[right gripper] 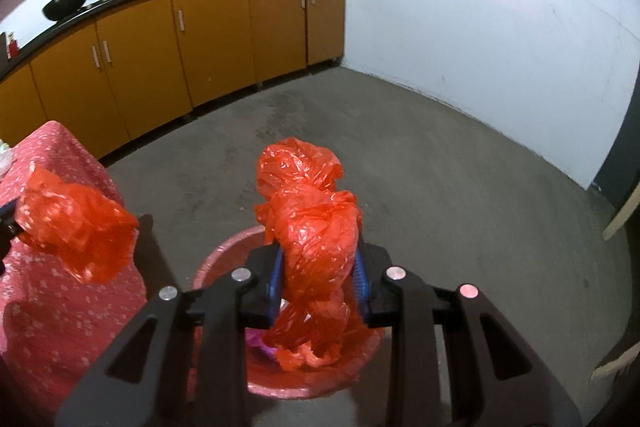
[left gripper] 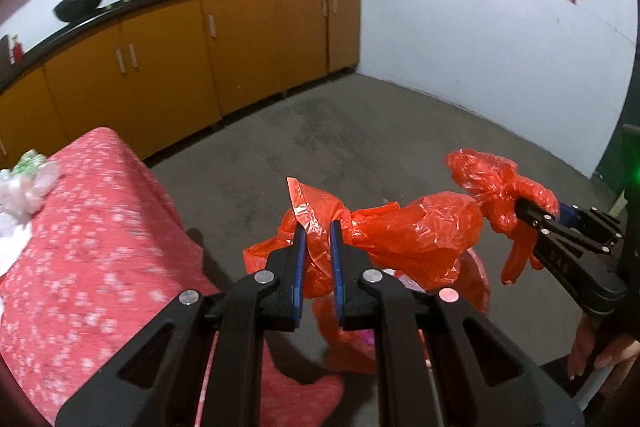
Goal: Collect trash
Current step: 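Carry both red bags with both tools over the orange wastebasket, then open both tools to drop the red bags into the wastebasket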
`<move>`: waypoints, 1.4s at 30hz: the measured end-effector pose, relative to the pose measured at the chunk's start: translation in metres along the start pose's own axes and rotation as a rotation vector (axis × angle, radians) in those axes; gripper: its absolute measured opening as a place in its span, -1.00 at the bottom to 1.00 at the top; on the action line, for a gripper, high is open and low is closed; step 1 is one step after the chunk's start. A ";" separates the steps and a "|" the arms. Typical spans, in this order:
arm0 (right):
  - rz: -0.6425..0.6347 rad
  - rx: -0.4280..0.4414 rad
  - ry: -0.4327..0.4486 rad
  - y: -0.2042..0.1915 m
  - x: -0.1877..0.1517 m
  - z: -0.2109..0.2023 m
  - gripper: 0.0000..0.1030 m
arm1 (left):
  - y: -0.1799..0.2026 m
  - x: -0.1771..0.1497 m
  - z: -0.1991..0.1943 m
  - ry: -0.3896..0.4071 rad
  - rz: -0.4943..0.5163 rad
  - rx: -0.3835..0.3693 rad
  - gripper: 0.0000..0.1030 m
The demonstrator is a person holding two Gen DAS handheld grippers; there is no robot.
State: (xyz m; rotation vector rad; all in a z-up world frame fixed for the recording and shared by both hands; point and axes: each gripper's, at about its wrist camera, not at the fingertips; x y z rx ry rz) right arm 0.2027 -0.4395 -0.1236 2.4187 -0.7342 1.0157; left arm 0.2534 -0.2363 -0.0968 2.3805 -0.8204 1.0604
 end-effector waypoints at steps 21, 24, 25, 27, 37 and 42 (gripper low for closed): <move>0.044 0.016 -0.069 0.015 -0.003 0.037 -0.41 | 0.037 0.000 0.070 -0.113 0.036 -0.030 -0.77; 0.045 0.024 -0.078 0.013 -0.005 0.040 -0.40 | 0.036 0.002 0.076 -0.119 0.039 -0.034 -0.76; 0.045 0.026 -0.081 0.012 -0.005 0.040 -0.39 | 0.037 0.003 0.078 -0.121 0.042 -0.037 -0.76; 0.042 0.032 -0.087 0.010 -0.005 0.042 -0.35 | 0.039 0.002 0.082 -0.124 0.048 -0.040 -0.76; 0.052 0.032 -0.097 0.007 -0.004 0.049 -0.26 | 0.040 -0.003 0.090 -0.135 0.039 -0.051 -0.68; 0.039 0.046 -0.092 0.007 -0.006 0.047 -0.18 | 0.036 -0.003 0.087 -0.128 0.029 -0.047 -0.67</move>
Point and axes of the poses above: each gripper's, at about its wrist camera, not at the fingertips, and z roughly the way its jaws point, y to its right, x to its top, and after that the axes turned 14 degrees about -x, right-handed
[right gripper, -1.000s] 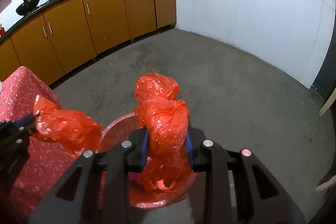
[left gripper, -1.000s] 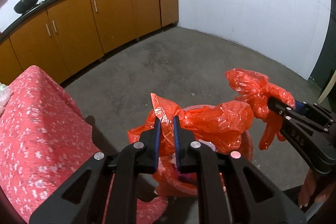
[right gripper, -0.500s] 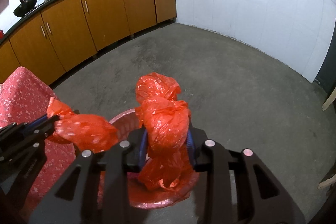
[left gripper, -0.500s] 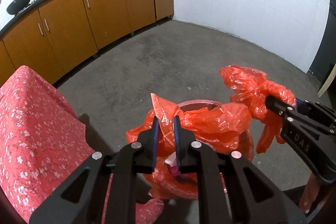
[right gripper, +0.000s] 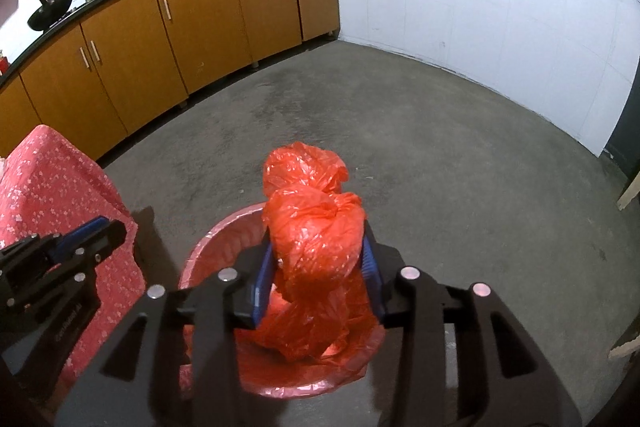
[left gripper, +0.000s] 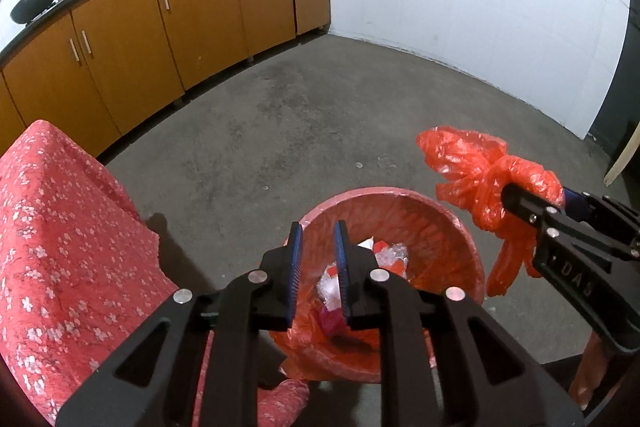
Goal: Collect trash
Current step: 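Open both tools to drop the red bags into the wastebasket, then move both open tools back to the trash pile on the table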
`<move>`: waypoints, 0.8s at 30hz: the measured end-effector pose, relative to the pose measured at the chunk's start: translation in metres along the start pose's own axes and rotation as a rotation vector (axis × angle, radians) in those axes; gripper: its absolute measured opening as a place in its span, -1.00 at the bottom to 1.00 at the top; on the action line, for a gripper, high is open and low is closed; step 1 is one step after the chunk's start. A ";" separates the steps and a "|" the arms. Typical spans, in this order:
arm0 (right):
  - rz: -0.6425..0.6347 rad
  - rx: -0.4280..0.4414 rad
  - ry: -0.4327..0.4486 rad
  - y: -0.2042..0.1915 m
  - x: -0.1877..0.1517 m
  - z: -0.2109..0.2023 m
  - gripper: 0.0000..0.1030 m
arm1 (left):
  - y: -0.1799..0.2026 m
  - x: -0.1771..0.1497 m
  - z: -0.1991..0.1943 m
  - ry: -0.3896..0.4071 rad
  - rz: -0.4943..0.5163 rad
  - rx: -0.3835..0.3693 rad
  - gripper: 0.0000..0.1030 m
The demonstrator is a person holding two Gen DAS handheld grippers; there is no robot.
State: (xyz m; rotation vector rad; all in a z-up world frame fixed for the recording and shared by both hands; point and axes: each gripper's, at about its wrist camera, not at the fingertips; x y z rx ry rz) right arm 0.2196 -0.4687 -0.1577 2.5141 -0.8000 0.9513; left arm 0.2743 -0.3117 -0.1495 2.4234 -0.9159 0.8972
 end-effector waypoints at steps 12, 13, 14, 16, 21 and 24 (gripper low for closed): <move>-0.015 -0.004 0.024 -0.010 -0.004 -0.014 0.05 | -0.031 0.013 -0.051 0.108 -0.078 0.019 -0.67; -0.022 0.001 0.032 -0.013 -0.003 -0.017 0.05 | -0.036 0.013 -0.060 0.122 -0.082 0.026 -0.63; -0.033 0.008 0.044 -0.017 -0.002 -0.022 0.05 | -0.041 0.013 -0.065 0.132 -0.086 0.034 -0.56; -0.057 0.024 0.067 -0.023 0.002 -0.031 0.05 | -0.055 0.010 -0.086 0.164 -0.098 0.059 -0.50; -0.105 0.113 0.118 -0.065 0.013 -0.068 0.05 | -0.108 -0.011 -0.143 0.216 -0.151 0.162 -0.46; -0.138 0.180 0.148 -0.095 0.016 -0.093 0.05 | -0.143 -0.031 -0.182 0.240 -0.181 0.269 -0.29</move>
Point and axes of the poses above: each gripper's, at about its wrist camera, not at the fingertips, and z roughly the way its jaws point, y to its right, x to its top, and after that the axes turned 14 degrees about -x, right-handed
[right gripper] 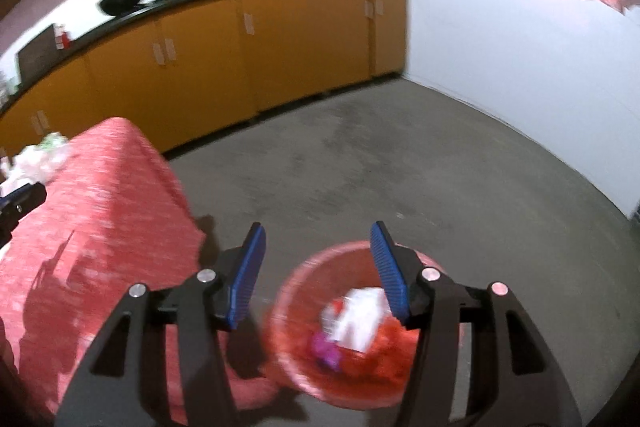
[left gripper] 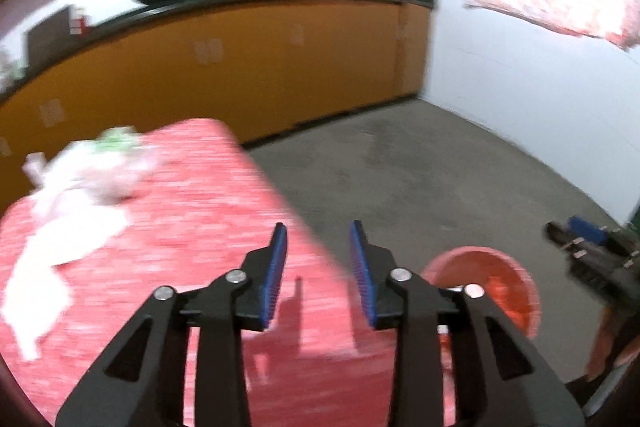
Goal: Collect trash
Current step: 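Move both open tools back to the trash pile on the table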
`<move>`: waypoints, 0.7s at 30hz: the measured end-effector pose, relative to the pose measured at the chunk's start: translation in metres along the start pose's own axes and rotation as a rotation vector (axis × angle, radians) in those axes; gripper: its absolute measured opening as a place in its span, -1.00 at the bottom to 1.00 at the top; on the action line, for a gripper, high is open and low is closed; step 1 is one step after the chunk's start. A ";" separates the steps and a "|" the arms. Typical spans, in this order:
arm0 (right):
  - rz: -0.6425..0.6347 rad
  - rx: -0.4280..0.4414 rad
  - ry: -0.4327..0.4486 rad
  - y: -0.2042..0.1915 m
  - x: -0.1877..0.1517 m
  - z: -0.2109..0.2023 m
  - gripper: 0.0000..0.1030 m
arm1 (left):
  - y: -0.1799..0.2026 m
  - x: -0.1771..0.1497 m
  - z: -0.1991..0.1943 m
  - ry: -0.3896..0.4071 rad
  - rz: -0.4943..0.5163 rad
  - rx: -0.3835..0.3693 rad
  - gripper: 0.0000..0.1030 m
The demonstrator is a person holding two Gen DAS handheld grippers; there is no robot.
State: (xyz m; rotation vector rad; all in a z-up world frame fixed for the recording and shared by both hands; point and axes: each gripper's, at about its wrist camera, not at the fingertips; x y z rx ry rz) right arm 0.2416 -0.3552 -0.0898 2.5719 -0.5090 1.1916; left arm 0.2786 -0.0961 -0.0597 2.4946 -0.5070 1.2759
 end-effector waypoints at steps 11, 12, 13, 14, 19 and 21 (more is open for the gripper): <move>-0.142 0.182 0.067 -0.124 0.021 -0.048 0.06 | -0.205 -0.041 -0.106 0.001 -0.215 0.407 -0.11; -0.149 0.197 0.070 -0.136 0.023 -0.051 0.06 | -0.224 -0.047 -0.112 -0.003 -0.247 0.421 -0.10; -0.153 0.214 0.072 -0.149 0.025 -0.054 0.06 | -0.235 -0.051 -0.116 -0.007 -0.267 0.435 -0.09; -0.155 0.224 0.073 -0.157 0.027 -0.056 0.06 | -0.245 -0.055 -0.117 -0.015 -0.285 0.441 -0.08; -0.192 0.323 0.061 -0.221 0.033 -0.067 0.07 | -0.268 -0.069 -0.118 -0.050 -0.330 0.406 -0.08; -0.216 0.351 0.062 -0.243 0.032 -0.071 0.07 | -0.270 -0.072 -0.118 -0.056 -0.327 0.360 -0.08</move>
Point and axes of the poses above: each gripper's, at about its wrist camera, not at the fingertips, and z roughly the way its jaws point, y to its right, x to its top, and after that the axes turned 14 degrees about -x, right-handed
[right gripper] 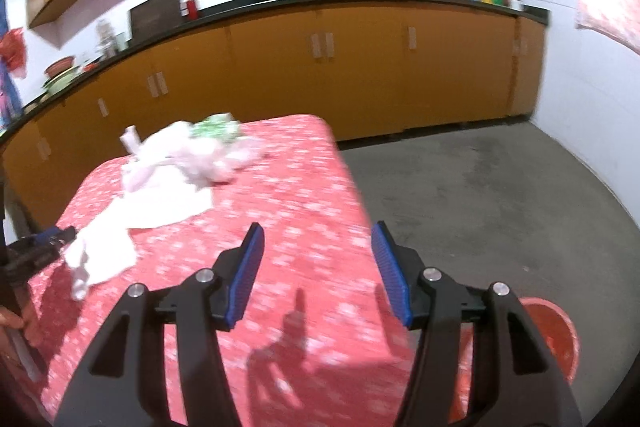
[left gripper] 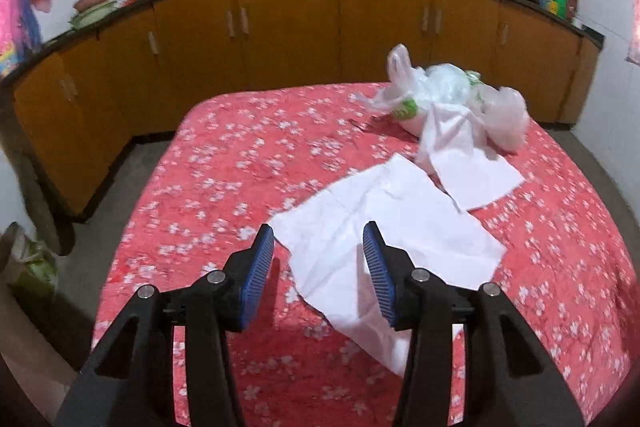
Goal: Collect trash
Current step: 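Move both open tools back to the trash pile on the table, then grasp the white cloth with the left tool while the right tool grasps a clear plastic bag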
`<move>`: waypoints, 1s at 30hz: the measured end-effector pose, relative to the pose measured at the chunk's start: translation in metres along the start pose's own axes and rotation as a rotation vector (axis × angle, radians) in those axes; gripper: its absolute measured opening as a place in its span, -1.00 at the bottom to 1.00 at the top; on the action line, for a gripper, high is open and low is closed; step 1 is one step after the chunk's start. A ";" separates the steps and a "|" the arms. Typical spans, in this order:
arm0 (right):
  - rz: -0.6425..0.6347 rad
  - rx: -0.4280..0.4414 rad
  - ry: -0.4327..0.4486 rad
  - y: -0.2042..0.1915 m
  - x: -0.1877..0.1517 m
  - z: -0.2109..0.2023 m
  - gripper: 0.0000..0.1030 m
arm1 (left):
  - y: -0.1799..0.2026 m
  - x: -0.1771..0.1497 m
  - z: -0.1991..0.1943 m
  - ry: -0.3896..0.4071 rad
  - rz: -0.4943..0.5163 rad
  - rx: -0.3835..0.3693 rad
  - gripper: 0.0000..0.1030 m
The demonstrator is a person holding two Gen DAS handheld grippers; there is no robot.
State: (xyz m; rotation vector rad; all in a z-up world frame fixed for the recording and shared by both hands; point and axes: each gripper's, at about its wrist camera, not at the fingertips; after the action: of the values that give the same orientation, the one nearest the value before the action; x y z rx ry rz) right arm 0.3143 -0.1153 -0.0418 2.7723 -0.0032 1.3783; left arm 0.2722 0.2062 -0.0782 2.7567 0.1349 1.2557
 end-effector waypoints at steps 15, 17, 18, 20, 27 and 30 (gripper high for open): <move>-0.071 0.062 -0.008 -0.094 0.029 0.041 0.08 | -0.005 -0.002 0.032 -0.151 0.000 -0.138 -0.95; -0.056 0.068 -0.026 -0.098 0.032 0.049 0.07 | -0.007 -0.002 0.032 -0.151 -0.006 -0.146 -0.97; -0.054 0.069 -0.032 -0.100 0.033 0.051 0.07 | -0.007 -0.002 0.031 -0.150 -0.007 -0.149 -0.97; -0.068 0.075 -0.039 -0.106 0.035 0.057 0.07 | -0.012 -0.002 0.028 -0.133 -0.021 -0.149 -0.97; -0.125 0.080 -0.046 -0.136 0.049 0.079 0.08 | -0.031 0.000 0.009 -0.049 -0.060 -0.133 -0.97; -0.131 0.073 -0.065 -0.151 0.058 0.093 0.09 | -0.036 0.001 0.000 -0.027 -0.065 -0.131 -0.97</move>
State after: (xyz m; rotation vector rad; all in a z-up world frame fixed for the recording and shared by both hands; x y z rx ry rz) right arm 0.4264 0.0329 -0.0576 2.8171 0.2267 1.2828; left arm 0.2717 0.2420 -0.0824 2.6351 0.1340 1.1680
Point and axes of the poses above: each gripper's, at about its wrist camera, not at the fingertips, and z roughly the way its jaws point, y to its right, x to its top, and after that the axes turned 14 degrees about -x, right-handed
